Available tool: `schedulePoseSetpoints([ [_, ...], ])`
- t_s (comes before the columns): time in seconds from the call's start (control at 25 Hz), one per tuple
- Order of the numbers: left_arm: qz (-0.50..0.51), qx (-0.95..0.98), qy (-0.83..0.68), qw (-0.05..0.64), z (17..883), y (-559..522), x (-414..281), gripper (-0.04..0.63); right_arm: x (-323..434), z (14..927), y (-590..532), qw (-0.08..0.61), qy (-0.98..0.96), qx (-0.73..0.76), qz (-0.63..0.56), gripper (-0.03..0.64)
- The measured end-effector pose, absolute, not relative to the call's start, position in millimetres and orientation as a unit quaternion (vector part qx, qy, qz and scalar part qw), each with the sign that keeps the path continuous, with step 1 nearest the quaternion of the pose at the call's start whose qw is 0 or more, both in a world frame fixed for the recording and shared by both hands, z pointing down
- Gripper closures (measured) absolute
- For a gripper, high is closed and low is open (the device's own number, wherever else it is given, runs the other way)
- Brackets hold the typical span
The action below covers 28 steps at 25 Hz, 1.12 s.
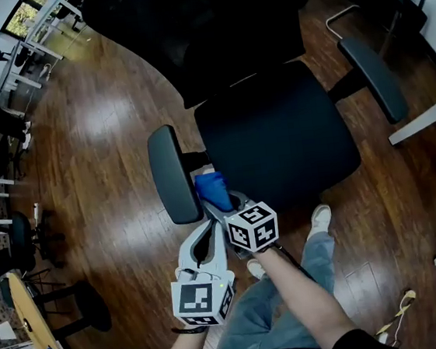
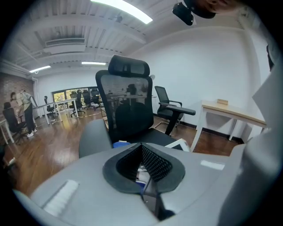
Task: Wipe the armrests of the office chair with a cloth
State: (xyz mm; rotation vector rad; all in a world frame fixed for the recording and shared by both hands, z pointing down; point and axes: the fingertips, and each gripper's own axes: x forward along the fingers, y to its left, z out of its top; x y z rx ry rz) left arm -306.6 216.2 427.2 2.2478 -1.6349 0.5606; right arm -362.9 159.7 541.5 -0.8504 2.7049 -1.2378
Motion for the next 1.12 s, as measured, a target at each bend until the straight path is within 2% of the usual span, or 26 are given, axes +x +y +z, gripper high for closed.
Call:
schedulePoseSetpoints([
  [0.2,0.136,0.779,-0.590,0.161,417,215,-334,0.620,-325,499,169,-0.002,0.883,-0.316,-0.347,0.479],
  [0.4,0.074,0.771,-0.610,0.167,376,220,-376,0.620,-331,412,193,-0.038,0.904,-0.324,-0.276,0.479],
  [0.68,0.054,0.752,-0.634,0.172,355,232,-454,0.620,-410,344,222,-0.014,0.916,-0.302,-0.264,0.479],
  [1.12,0.068,0.731,-0.656,0.174,376,204,-576,0.620,-534,350,204,0.001,0.915,-0.311,-0.256,0.478],
])
